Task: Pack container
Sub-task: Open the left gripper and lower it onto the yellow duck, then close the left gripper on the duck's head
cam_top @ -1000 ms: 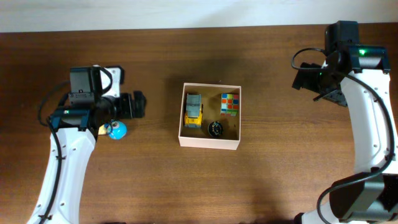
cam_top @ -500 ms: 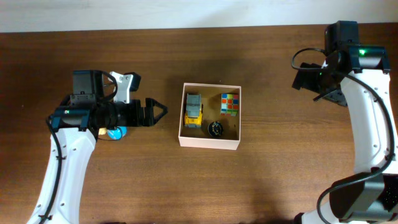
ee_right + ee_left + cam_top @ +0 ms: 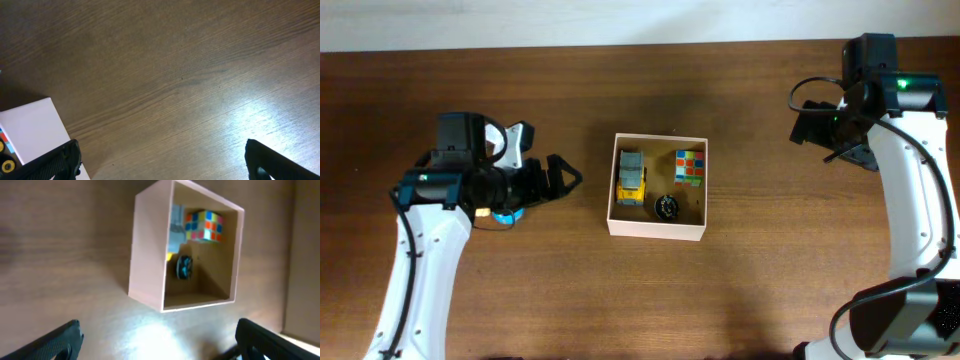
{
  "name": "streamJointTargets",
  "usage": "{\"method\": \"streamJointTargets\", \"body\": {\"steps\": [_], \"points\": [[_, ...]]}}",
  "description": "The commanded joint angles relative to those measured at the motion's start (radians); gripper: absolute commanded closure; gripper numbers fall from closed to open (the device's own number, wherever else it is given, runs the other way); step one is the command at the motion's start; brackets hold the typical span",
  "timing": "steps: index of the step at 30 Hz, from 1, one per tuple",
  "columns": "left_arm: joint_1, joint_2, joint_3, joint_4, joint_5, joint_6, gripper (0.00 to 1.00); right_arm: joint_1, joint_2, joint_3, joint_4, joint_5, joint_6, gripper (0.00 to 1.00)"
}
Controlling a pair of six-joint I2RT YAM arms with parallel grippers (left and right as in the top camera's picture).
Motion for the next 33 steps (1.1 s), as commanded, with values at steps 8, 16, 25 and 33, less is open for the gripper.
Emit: {"method": "streamJointTargets", "body": {"steps": [8,16,25,33], "points": [[0.002,-0.018,0.081,-0.151,-0.476,-0.138,0.01,0.003,-0.003,0.013,0.0,0.002,0.009,0.01],[0.003,0.035,0.08,-0.155,-0.673,-0.253,0.01,0.003,-0.003,0.013,0.0,0.002,0.009,0.01],[0.03,0.255,0.08,-0.038,-0.745,-0.313,0.01,0.003,-0.003,0.013,0.0,0.002,0.009,0.01],[0.078,0.361,0.08,0.097,-0.757,-0.297,0.01,0.003,-0.003,0.013,0.0,0.002,0.009,0.01]]}}
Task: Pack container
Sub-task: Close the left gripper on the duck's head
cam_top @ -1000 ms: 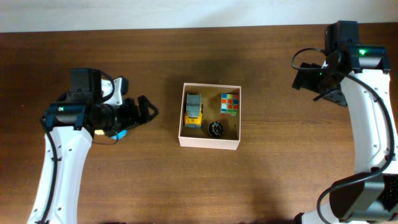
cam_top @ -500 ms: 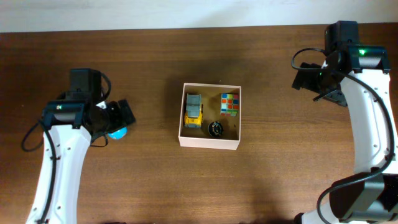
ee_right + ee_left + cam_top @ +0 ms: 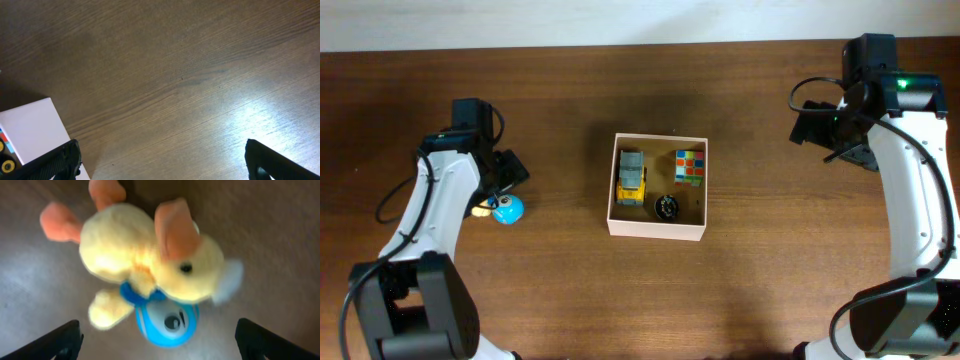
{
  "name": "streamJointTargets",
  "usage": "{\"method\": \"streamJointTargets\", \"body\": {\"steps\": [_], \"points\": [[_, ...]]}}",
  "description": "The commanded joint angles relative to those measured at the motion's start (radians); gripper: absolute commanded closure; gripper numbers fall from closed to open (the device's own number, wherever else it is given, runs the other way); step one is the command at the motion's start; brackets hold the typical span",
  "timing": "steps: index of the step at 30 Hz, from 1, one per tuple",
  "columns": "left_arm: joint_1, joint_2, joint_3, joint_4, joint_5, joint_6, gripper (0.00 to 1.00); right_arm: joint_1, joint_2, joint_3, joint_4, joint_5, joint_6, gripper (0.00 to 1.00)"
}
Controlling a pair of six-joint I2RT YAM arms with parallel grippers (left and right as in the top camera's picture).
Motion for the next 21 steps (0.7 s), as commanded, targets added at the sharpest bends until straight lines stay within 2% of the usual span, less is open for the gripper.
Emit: {"method": "streamJointTargets", "body": {"steps": [1,14,21], "points": [[0.031,0.014,0.019,0.042,-0.026,0.015,0.01,0.003,-0.003,0.013,-0.001,0.002,0.009,0.01],[0.098,0.033,0.019,0.192,-0.014,0.127,0.01,0.003,-0.003,0.013,0.0,0.002,0.009,0.01],[0.095,0.066,0.019,0.225,0.142,0.226,0.01,0.003,-0.003,0.013,0.0,0.002,0.009,0.01]]}}
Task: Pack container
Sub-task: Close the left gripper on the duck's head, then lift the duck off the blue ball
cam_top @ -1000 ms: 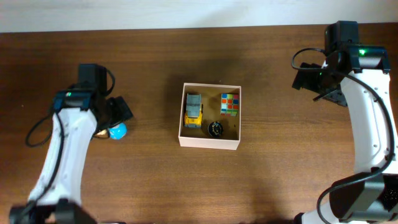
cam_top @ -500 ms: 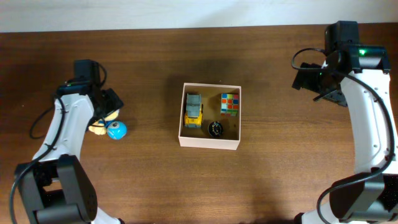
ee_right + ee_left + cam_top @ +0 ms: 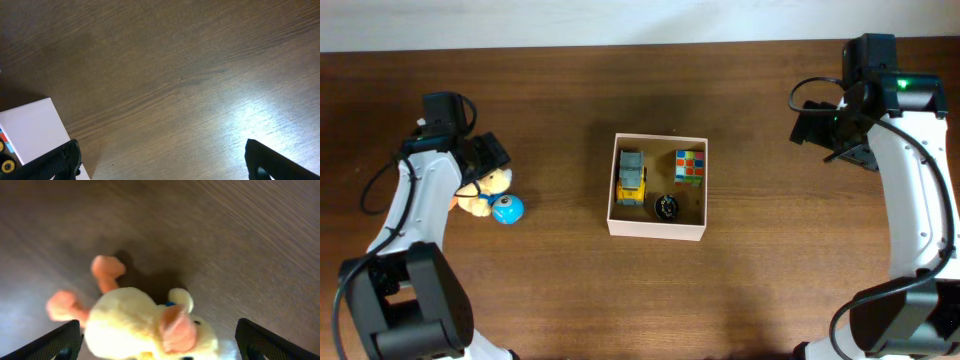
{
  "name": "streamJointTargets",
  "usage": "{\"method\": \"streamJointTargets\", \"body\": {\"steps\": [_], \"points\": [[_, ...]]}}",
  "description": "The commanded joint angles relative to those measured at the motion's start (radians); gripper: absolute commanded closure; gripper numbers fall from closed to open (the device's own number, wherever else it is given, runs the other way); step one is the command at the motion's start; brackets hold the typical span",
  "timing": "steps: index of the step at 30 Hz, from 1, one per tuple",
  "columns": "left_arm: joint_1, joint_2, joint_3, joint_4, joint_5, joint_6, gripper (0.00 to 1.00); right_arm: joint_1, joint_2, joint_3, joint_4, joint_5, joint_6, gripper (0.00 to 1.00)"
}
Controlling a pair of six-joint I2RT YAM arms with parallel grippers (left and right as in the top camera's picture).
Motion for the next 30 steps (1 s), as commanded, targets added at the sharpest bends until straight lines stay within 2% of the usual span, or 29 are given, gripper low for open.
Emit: {"method": "streamJointTargets", "body": {"steps": [1,7,9,10,11,13,18,24,27,30], "points": [[0.0,0.035,0.017,0.005,0.104,0.084,0.01,0.003,-0.003,0.013,0.0,0.002,0.009,0.01],[0.0,0.058,0.017,-0.019,0.134,0.105,0.01,0.003,-0.003,0.013,0.0,0.002,0.009,0.01],[0.001,0.058,0.017,-0.036,0.134,0.105,0.11,0.003,-0.003,0.013,0.0,0.002,0.009,0.01],[0.001,0.058,0.017,-0.043,0.134,0.105,0.27,0.003,-0.003,0.013,0.0,0.002,0.009,0.01],[0.001,0.058,0.017,-0.047,0.134,0.105,0.33,0.003,-0.003,0.013,0.0,0.002,0.009,0.01],[0.001,0.058,0.017,-0.053,0.134,0.104,0.41,0.003,-0.003,0.013,0.0,0.002,0.009,0.01],[0.001,0.058,0.017,-0.066,0.134,0.104,0.48,0.003,-0.003,0.013,0.0,0.002,0.009,0.01],[0.001,0.058,0.017,-0.091,0.135,0.104,0.82,0.003,-0.003,0.013,0.0,0.002,0.009,0.01],[0.001,0.058,0.017,-0.095,0.135,0.096,0.92,0.003,-0.003,0.013,0.0,0.002,0.009,0.01],[0.001,0.058,0.017,-0.101,0.135,0.096,0.96,0.003,-0.003,0.013,0.0,0.002,0.009,0.01]]}}
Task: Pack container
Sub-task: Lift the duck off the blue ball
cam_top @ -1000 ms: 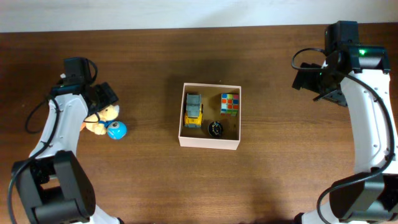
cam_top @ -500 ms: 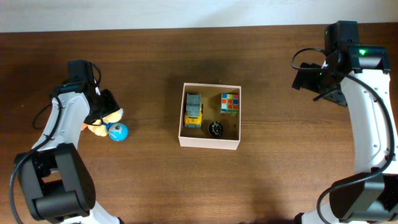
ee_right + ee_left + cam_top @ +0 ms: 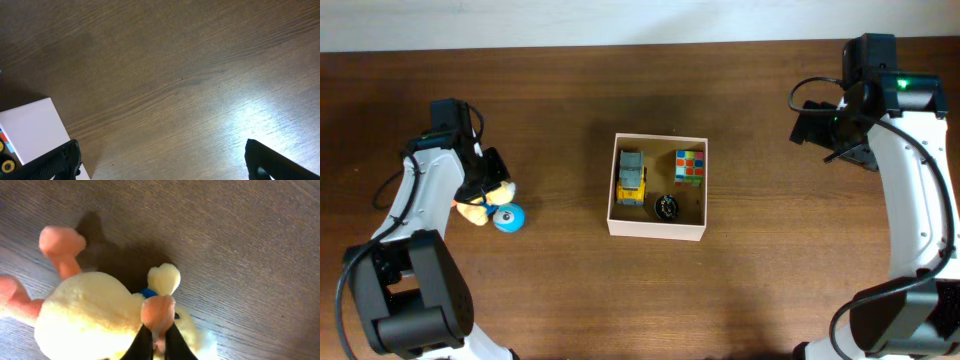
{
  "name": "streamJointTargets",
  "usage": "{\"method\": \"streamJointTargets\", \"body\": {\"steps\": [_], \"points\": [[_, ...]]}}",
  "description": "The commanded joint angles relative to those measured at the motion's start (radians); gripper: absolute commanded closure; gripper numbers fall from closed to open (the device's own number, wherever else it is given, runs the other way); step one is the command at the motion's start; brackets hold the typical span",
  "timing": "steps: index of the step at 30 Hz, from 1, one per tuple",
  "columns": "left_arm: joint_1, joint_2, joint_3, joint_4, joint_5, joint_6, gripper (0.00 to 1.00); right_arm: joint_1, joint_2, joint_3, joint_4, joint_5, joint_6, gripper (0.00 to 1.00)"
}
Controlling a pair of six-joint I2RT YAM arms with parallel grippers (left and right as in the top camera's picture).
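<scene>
A yellow plush duck point(image 3: 90, 315) with orange feet and beak lies on the table at the left point(image 3: 470, 207). My left gripper point(image 3: 158, 339) is shut on its orange beak, the dark fingers point(image 3: 142, 342) pinching it from both sides. The white open box point(image 3: 657, 230) stands mid-table, holding a yellow toy truck point(image 3: 632, 178), a colour cube point(image 3: 689, 167) and a small black round thing point(image 3: 666, 207). My right gripper point(image 3: 160, 167) hangs open over bare wood at the far right, above the box's corner point(image 3: 30, 130), nothing between its fingers.
A small blue ball point(image 3: 508, 217) lies touching the duck on its right side. The white wall edge runs along the back of the table point(image 3: 620, 20). Brown tabletop point(image 3: 560, 290) stretches between the duck and the box.
My left gripper was open above the duck; now it is lower and shut on the duck's orange beak. The duck, ball, box and right arm are where they were.
My left gripper was open, pointing at the box from the left. Then it had turned over the duck and blue ball, still open. Then it was open above the duck's back, and now it is shut on the beak. The right arm never moved.
</scene>
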Motion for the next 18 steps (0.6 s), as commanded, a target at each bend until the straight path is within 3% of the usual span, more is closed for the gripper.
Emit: {"method": "streamJointTargets", "body": {"steps": [1,7,18], "points": [[0.001,0.012,0.02,-0.01,0.011,0.0,0.97,0.003,-0.003,0.013,0.0,0.002,0.009,0.01],[0.001,0.011,0.098,-0.047,0.005,0.0,0.98,0.003,-0.003,0.013,0.0,0.002,0.009,0.01],[0.0,0.011,0.524,-0.287,-0.095,0.005,0.98,0.003,-0.003,0.013,0.0,0.002,0.009,0.01]]}}
